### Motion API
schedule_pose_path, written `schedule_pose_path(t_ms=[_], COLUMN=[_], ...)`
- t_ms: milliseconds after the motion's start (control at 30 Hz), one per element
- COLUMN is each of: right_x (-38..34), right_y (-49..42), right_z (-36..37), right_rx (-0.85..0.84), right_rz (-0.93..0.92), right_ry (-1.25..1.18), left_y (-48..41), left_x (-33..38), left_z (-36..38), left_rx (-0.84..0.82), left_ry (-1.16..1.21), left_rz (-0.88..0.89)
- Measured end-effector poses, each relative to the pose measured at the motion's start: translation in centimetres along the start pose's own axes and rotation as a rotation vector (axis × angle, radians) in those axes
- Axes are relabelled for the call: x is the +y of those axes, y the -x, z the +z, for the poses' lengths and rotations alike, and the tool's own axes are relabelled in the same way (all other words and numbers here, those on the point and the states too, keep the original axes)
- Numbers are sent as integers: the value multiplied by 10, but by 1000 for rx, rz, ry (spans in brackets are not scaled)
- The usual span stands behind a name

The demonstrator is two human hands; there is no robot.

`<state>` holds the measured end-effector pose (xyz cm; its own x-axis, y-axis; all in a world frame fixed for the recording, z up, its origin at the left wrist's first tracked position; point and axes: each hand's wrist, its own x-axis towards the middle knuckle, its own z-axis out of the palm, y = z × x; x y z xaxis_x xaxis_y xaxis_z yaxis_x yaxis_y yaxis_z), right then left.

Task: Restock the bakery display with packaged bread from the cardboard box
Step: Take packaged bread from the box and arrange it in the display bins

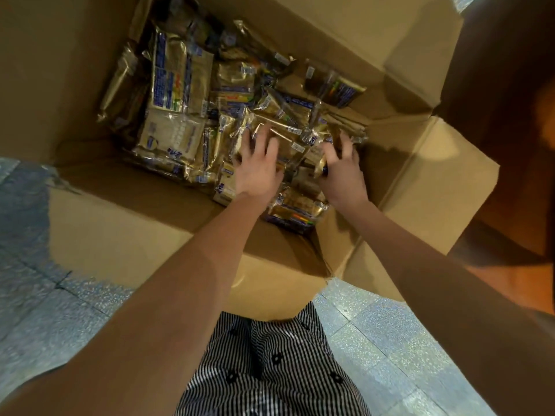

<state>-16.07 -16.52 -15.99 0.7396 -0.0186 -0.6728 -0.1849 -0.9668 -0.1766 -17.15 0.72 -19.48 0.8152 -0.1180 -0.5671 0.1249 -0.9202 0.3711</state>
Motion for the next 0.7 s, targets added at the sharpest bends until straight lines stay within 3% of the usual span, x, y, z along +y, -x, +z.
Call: schedule_pose_path(t_ms=[200, 433, 567, 700], right_x=[2, 1, -2, -9], right_y=[17, 42, 55, 74], right_z=[8, 6, 6, -2], right_rx=[139, 325, 383, 393], right_rz=[97, 105, 87, 121], right_ry=[-238, -542, -640, -841], left_y=[-8, -13, 2, 30], left_x=[12, 11, 3, -8], left_z=[6, 18, 6, -27], left_rx=[-132, 22, 150, 151], left_ry=[-87, -30, 233, 465], left_rz=[10, -21, -20, 25])
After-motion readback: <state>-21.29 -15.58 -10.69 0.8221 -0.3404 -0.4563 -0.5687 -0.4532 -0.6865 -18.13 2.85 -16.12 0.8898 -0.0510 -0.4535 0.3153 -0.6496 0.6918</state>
